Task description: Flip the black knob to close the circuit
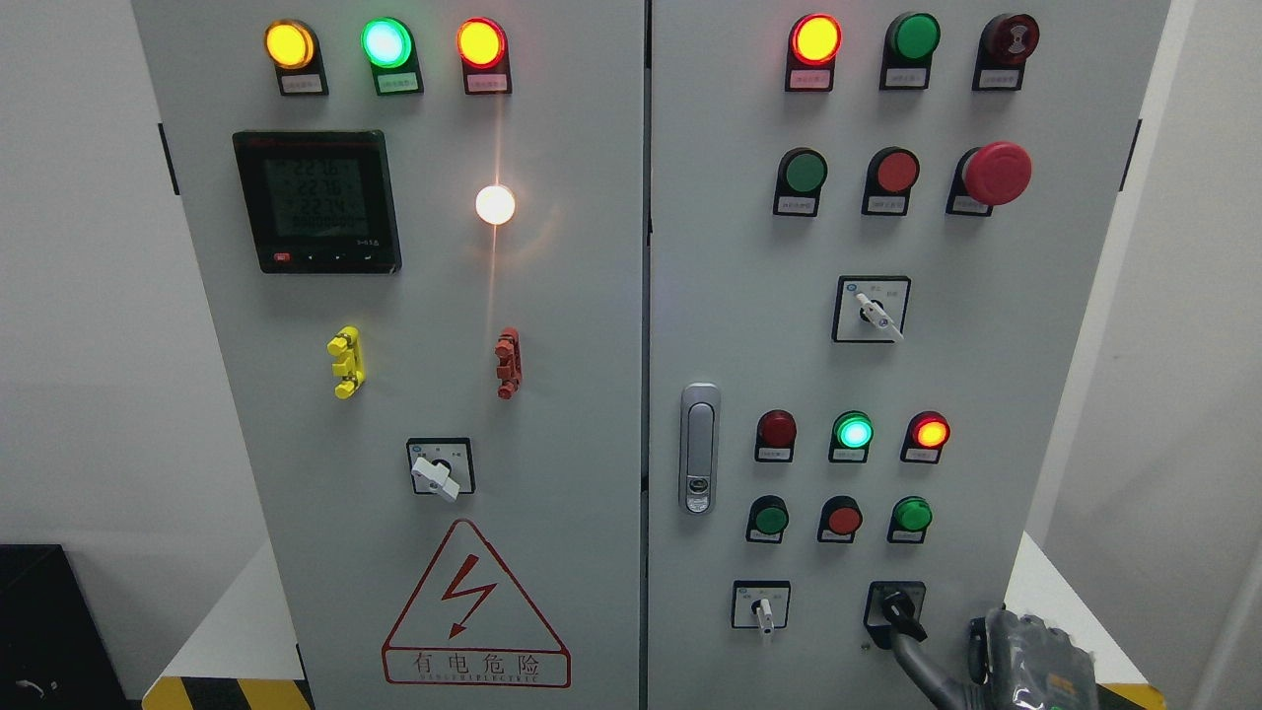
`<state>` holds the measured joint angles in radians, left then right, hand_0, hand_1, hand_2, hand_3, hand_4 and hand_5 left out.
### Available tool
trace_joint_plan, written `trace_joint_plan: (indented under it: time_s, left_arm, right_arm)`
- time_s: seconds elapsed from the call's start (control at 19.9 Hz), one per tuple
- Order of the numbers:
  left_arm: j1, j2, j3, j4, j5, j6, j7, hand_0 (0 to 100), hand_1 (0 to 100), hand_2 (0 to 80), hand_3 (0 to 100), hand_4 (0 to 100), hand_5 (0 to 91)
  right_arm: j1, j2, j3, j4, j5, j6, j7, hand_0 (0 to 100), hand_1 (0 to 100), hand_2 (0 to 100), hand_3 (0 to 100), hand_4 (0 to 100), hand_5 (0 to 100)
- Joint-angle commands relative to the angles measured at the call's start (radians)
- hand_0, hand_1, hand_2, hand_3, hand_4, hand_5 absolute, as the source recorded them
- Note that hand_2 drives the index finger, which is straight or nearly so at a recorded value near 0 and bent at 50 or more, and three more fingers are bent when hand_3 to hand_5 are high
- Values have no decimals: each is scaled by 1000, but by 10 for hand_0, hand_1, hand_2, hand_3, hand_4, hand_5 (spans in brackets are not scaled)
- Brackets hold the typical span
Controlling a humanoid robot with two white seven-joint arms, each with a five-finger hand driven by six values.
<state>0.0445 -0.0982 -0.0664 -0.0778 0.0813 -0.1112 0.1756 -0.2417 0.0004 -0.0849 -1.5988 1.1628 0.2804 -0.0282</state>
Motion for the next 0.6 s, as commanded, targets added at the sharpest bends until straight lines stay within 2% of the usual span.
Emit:
trace_joint_plan:
  time_s: [0.0,0.55]
  left_arm:
    - [0,0,0,1,0,-1,-1,120,556,0,0,0,0]
    - [0,0,-1,0,1,-1,-1,120,556,0,0,0,0]
  right_arm:
    - [-1,13,-9,-4,-9,2,-4,0,56,924,1000,989,983]
    - [1,10,-1,-12,-15,-1,-6,0,55,924,1000,991,984]
